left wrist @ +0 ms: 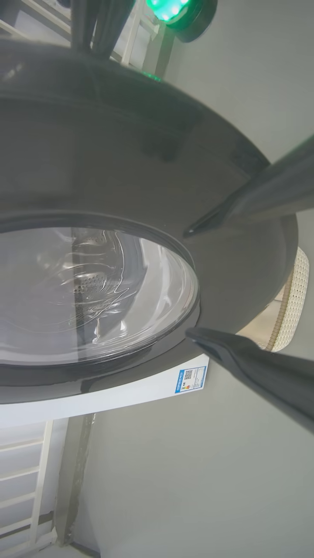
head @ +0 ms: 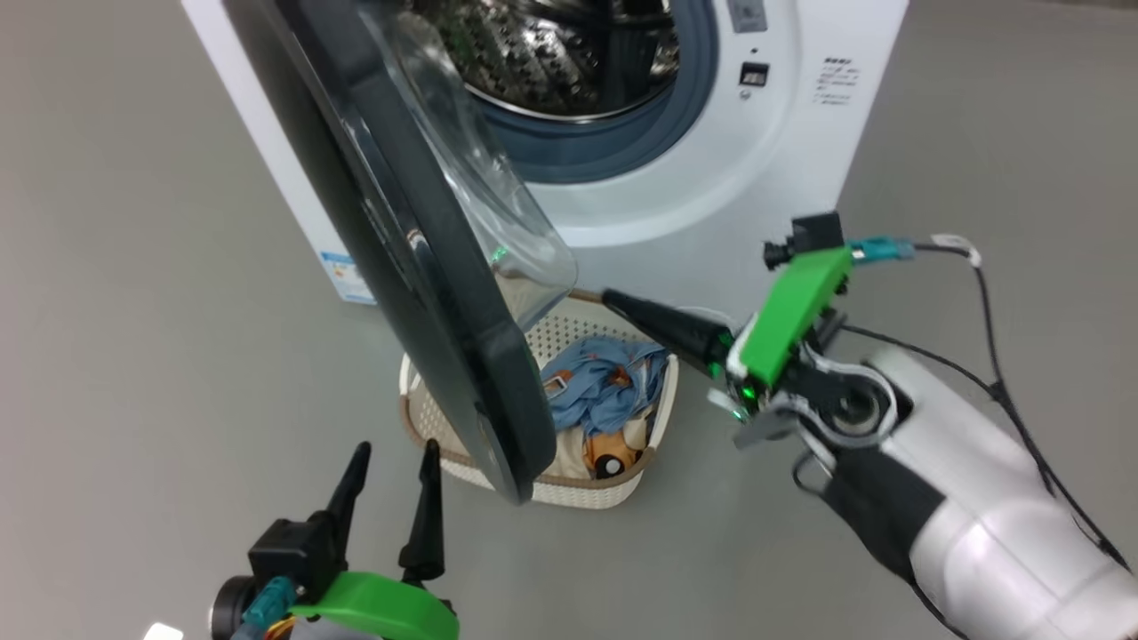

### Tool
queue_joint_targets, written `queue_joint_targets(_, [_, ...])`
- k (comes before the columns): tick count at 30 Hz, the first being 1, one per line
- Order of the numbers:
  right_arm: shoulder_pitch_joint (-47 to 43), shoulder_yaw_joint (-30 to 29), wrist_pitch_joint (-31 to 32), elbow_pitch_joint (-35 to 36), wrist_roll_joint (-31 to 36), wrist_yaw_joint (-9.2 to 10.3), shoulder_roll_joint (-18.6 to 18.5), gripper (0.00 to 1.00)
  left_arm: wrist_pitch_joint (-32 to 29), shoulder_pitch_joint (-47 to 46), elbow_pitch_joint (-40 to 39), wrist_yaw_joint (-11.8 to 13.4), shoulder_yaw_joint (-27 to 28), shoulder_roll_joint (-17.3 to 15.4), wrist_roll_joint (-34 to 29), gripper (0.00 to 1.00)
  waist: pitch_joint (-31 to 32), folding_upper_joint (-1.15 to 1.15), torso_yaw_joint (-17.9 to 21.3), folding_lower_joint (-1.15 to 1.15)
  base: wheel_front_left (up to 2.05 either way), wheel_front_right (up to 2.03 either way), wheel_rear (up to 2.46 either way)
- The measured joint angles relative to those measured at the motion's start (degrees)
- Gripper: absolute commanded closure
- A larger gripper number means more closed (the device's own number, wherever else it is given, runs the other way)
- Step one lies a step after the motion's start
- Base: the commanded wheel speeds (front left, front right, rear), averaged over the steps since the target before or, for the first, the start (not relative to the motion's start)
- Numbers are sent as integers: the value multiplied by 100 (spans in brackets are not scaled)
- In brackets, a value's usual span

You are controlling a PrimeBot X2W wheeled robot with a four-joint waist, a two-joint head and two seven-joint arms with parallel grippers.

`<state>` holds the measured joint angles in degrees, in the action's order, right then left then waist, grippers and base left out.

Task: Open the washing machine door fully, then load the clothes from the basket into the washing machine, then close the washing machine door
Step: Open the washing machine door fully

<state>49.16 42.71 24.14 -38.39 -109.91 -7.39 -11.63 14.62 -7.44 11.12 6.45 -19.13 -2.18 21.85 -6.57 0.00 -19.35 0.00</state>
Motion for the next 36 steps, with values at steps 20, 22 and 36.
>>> queue_joint_targets(20, [-1997, 211, -3775, 1213, 4212, 0, -1333, 100, 0, 582, 8, -202, 847, -8, -394, 0, 803, 0, 816, 0, 0, 0, 0])
queue_joint_targets(22, [-2153, -76, -3816, 1140, 4573, 0, -1299, 100, 0, 629, -1, -203, 895, -8, -401, 0, 849, 0, 919, 0, 0, 0, 0])
queue_joint_targets(36, [-4339, -2860, -3836, 2217, 7297, 0, -227, 100, 0, 729, -52, -264, 1177, -7, -442, 0, 1049, 0, 1304, 0, 0, 0, 0])
